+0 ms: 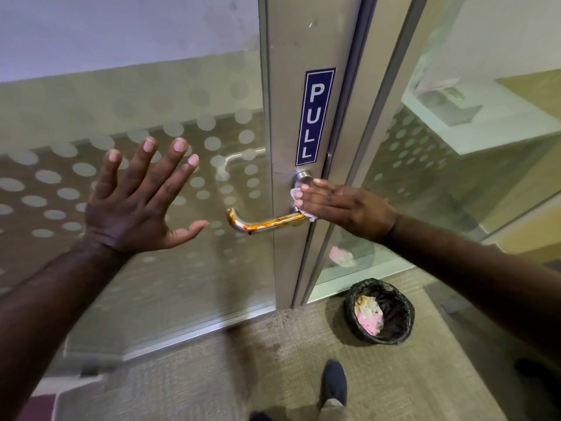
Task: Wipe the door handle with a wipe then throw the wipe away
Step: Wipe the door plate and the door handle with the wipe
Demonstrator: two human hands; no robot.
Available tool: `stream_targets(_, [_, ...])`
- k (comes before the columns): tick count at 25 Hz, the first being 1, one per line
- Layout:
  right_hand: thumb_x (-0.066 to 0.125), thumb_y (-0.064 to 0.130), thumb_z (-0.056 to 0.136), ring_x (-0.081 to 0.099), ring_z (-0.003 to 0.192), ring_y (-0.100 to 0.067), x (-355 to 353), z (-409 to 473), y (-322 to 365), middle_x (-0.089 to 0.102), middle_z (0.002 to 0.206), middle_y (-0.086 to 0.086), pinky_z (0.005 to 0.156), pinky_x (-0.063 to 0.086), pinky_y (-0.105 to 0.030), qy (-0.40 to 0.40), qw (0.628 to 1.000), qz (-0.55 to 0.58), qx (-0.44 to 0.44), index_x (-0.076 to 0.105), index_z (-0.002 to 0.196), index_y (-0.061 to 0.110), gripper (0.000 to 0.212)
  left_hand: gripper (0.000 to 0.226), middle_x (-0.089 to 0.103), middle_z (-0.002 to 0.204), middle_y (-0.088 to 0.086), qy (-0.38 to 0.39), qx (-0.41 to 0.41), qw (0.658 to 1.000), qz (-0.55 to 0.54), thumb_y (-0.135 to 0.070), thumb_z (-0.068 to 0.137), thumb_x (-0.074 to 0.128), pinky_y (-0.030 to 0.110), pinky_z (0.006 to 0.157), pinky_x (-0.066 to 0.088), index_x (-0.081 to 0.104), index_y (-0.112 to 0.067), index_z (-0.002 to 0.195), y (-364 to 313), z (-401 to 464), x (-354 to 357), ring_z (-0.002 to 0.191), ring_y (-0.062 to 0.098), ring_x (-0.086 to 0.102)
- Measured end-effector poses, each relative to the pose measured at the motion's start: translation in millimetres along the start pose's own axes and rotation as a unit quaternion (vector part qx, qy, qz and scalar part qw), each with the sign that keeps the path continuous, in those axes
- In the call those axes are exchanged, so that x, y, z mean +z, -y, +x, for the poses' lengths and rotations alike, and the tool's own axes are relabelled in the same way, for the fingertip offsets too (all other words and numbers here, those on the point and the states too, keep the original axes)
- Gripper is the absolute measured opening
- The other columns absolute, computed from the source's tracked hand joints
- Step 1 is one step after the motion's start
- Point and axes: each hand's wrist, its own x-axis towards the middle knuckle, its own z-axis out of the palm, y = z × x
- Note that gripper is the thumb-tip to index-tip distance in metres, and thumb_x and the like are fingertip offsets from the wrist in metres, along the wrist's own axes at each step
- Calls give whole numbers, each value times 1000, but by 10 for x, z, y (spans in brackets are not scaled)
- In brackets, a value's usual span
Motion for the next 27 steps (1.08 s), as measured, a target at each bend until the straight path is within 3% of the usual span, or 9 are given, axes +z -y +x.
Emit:
stream_targets(3, [51,-6,93,47,131,-35,117,-35,126,52,138,-23,110,37,-50,-55,997,20,54,52,131,-4,38,102,32,163,9,4,3,1000,-3,-78,79,54,44,125,-2,40,-10,154,-2,12,-5,152,31,19])
stream_targets(8, [56,11,99,44,134,-32,378,-63,437,47,141,-21,113,34,-47,-145,981,-13,128,44,136,-6,42,103,33,163,9,3,5,1000,3,-80,79,53,45,124,0,41,-10,154,6,16,-9,152,31,21])
stream_targets(13, [38,7,105,36,139,-32,503,-32,649,39,146,-19,117,26,-46,-169,968,-23,186,36,140,-4,36,105,33,163,9,2,5,1000,0,-81,78,52,44,125,0,41,-10,154,6,20,-5,152,31,21])
stream_targets(15, [25,1,105,32,142,-31,507,-49,675,35,149,-18,118,24,-46,-162,967,-23,195,34,142,-3,38,105,32,163,9,4,1,1000,1,-81,78,52,44,125,-1,40,-9,154,19,11,-6,152,31,21])
stream_targets(18, [14,-3,103,31,142,-29,371,-136,421,33,150,-17,117,26,-46,-90,987,-26,131,30,144,-1,45,105,31,163,9,9,3,1000,-3,-81,79,52,44,125,-2,39,-9,155,14,20,-23,152,30,19])
stream_targets(23, [25,-5,96,36,139,-30,83,-38,9,34,150,-17,116,28,-47,25,998,-22,59,35,143,-2,47,103,28,165,8,8,4,1000,-7,-80,81,50,43,124,-2,38,-9,155,24,48,-62,153,30,17])
stream_targets(27, [41,-10,94,37,138,-33,247,-52,438,43,145,-23,116,27,-48,-37,990,-2,136,41,138,-6,44,103,29,164,8,6,6,1000,-6,-80,82,50,43,124,-2,38,-9,155,26,47,-55,153,30,18])
